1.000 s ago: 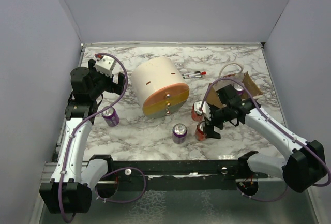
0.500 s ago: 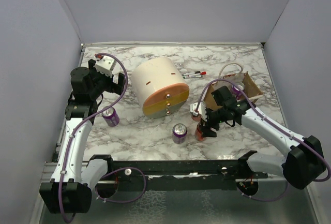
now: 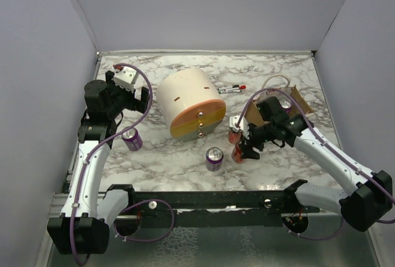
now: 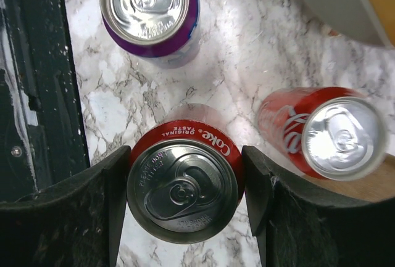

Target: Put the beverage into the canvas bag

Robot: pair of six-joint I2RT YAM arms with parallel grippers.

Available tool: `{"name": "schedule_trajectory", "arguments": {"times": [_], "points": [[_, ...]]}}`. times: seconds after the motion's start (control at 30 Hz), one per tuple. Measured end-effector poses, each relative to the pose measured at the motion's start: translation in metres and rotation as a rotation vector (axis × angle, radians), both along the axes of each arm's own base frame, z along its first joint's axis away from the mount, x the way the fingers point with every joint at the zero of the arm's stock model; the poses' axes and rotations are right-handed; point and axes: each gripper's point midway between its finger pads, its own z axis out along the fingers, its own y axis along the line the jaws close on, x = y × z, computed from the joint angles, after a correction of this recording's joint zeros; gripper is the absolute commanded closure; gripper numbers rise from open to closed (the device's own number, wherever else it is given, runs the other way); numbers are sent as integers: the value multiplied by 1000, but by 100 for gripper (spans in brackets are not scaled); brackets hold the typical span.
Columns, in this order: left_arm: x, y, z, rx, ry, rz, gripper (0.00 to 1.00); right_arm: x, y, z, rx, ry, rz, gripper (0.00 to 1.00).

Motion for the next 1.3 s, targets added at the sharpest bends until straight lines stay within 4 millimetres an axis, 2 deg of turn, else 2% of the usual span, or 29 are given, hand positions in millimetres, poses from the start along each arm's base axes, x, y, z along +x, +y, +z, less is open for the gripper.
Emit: {"name": "schedule_trajectory", "arguments": {"times": [0.1,0.27,0.5,0.57,0.67,0.8,0.93,1.07,1.3], "points": [[0,0,-1,0,3,0,1,5,4,27,33,-40,-4,90],[-1,0,-8,0,16,0,1,9,8,77,102,-135,-14,99],[-1,0,-8,0,17,0,1,16,9,144,183,-225,-72,99],[-1,0,-8,0,16,0,1,25,7,162,199,-239,-121,99],[-1,0,-8,0,16,0,1,43,-3,178,209,-247,-234,99],[-1,0,-8,0,16,0,1,70,-28,182,201,-231,-404,99],[-1,0,-8,-1,16,-1,1,95,-59,175,147,-228,-586,99],[-1,0,-8,-1,15,-1,1,111,-83,168,87,-249,-713,99],[-2,-3,-9,-7,17,-15,1,132,-104,155,20,-266,-819,99]]}}
